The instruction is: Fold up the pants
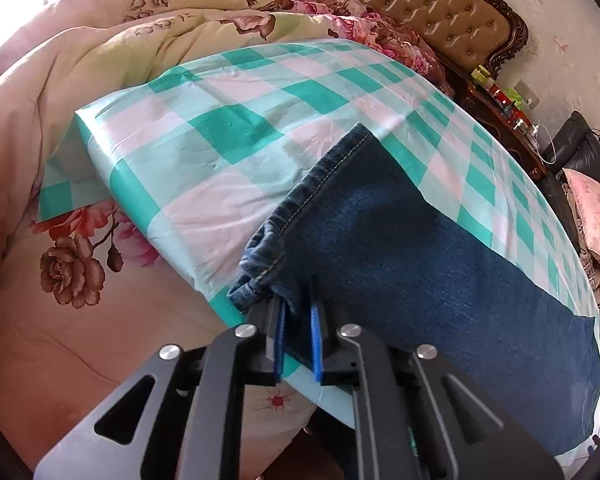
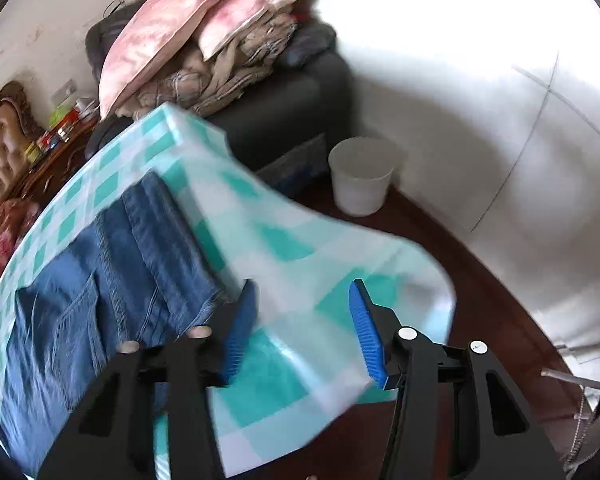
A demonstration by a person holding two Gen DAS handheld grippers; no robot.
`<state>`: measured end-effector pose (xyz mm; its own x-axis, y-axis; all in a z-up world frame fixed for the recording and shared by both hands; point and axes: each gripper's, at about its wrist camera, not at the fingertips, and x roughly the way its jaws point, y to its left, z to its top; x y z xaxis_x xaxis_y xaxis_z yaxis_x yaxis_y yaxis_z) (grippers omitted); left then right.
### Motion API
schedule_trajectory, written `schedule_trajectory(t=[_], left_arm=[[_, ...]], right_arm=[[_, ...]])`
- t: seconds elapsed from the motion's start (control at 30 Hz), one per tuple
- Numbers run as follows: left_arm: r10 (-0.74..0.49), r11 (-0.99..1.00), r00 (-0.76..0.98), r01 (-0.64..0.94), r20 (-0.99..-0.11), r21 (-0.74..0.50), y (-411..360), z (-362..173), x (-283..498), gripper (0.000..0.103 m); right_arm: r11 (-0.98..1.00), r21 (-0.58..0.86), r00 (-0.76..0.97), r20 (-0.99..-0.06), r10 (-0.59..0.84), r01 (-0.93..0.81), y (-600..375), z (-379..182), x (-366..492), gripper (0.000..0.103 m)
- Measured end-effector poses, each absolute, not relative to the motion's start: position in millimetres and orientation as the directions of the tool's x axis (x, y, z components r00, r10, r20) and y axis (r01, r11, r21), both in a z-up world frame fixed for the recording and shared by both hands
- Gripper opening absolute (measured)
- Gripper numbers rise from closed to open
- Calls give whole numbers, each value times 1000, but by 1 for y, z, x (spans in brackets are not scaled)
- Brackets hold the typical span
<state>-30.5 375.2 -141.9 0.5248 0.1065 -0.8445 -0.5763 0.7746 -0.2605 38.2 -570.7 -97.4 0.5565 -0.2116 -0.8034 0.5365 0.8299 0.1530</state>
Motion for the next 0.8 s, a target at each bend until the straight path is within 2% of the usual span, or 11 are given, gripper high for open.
schedule_trajectory(t=[0.17, 0.23, 0.27, 0.3, 0.4, 0.43, 0.53, 0.57, 0.63, 0.7, 0.8], left_arm=[[118, 778, 523, -577, -844, -249, 373, -142, -28, 16], [115, 777, 531, -575, -840, -257, 374, -142, -29, 16], [114, 778, 533, -573, -839, -258, 375, -142, -29, 16], [115, 777, 532, -575, -839, -257, 376, -142, -30, 16], [177, 784, 507, -591, -844, -190, 371, -135, -32, 16], [245, 798, 492, -592, -836, -114, 363, -130, -29, 16], [425, 786, 464, -616, -778, 62, 344, -115, -21, 51], [453, 780, 484, -622, -749, 69, 340, -108, -20, 56], [513, 776, 532, -623, -673, 100, 328, -95, -17, 63], [528, 806, 580, -573, -620, 150, 305, -85, -7, 65], [368, 906, 659, -412, -656, 94, 272, -83, 14, 65]], right_arm=[[932, 81, 578, -803, -148, 352, -524, -106, 74, 47], [925, -123, 479, -827, -296, 359, -509, -125, 90, 43], [903, -202, 451, -812, -371, 380, -506, -131, 94, 51], [868, -258, 442, -778, -447, 424, -505, -128, 94, 52], [811, -287, 464, -702, -541, 510, -492, -105, 93, 54], [827, -269, 499, -692, -522, 493, -483, -98, 95, 55], [922, -214, 647, -662, -379, 322, -441, -80, 114, 56], [936, -203, 667, -659, -347, 286, -433, -79, 119, 59], [967, -178, 727, -638, -253, 181, -414, -78, 143, 62], [962, -233, 730, -631, -263, 145, -406, -89, 169, 63], [954, -273, 673, -683, -285, 127, -410, -117, 205, 62]])
